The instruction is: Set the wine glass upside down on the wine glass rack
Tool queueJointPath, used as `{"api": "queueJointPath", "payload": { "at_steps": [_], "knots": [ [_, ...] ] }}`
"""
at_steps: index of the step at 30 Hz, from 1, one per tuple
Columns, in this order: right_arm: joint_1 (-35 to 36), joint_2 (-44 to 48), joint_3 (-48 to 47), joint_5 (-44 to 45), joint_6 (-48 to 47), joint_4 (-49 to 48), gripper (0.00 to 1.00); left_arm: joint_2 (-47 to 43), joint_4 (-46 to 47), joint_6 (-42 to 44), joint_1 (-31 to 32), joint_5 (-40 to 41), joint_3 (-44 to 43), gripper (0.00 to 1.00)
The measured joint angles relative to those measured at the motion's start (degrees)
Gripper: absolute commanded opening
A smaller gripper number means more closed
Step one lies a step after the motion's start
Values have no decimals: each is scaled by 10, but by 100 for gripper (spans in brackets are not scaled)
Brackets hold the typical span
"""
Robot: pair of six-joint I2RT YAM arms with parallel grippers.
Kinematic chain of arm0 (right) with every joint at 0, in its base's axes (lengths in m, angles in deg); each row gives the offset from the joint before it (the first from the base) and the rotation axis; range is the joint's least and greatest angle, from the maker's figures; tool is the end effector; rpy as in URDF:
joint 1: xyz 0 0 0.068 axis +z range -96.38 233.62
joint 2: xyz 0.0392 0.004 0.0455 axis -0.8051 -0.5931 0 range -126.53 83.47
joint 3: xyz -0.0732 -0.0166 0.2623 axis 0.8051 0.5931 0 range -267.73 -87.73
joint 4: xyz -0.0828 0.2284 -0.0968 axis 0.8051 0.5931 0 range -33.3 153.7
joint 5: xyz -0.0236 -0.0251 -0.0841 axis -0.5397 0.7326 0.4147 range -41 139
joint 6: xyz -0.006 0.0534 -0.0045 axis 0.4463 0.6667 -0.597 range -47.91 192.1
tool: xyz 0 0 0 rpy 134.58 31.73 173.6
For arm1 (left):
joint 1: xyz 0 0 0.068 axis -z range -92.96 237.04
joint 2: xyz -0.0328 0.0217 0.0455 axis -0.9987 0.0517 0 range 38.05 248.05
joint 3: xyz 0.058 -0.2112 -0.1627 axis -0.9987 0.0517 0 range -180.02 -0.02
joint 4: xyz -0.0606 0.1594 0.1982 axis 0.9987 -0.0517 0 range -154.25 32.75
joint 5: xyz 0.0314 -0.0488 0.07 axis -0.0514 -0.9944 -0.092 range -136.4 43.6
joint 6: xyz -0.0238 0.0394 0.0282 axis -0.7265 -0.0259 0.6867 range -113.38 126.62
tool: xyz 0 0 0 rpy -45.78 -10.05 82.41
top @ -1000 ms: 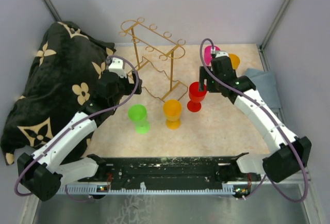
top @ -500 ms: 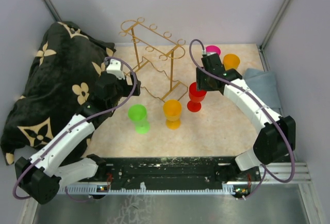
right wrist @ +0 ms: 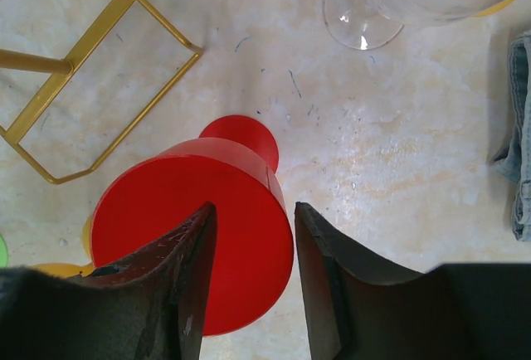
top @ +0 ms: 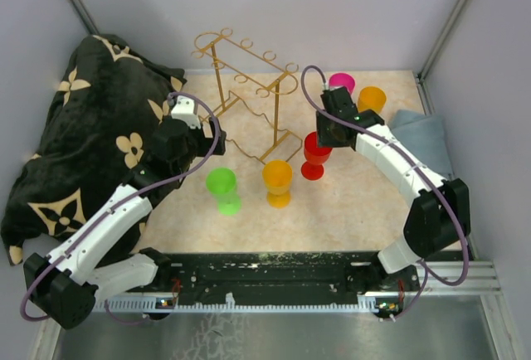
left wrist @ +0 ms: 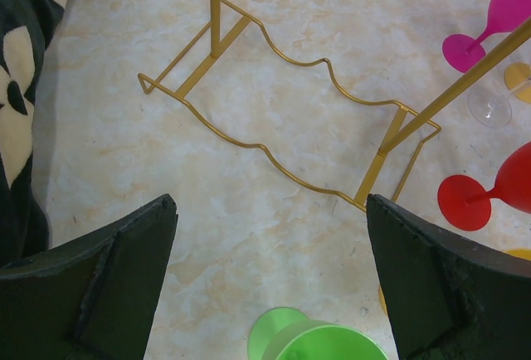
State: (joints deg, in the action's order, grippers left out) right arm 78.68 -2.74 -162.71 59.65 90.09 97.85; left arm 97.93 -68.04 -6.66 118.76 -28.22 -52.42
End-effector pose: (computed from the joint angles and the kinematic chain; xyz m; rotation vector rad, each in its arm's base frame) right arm 0.2937 0.1301 0.3018 -0.0736 2.4643 0.0944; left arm 0.2105 -0.1172 0.3355 0.0862 1.8783 -0.2407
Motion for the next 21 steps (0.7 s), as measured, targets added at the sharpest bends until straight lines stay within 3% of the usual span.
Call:
{"api": "queueJointPath", "payload": {
  "at_steps": [8,14,21],
  "knots": [
    [0,-12,7,3,-3,-8,28,0,0,-2,0,0,1,100],
    [0,-16,8,9,-6,-14,1,0,-1,-4,0,0,6,100],
    [-1,-16,11,23,-4,-16,0,0,-5,-5,0,1,9,100]
  ]
}}
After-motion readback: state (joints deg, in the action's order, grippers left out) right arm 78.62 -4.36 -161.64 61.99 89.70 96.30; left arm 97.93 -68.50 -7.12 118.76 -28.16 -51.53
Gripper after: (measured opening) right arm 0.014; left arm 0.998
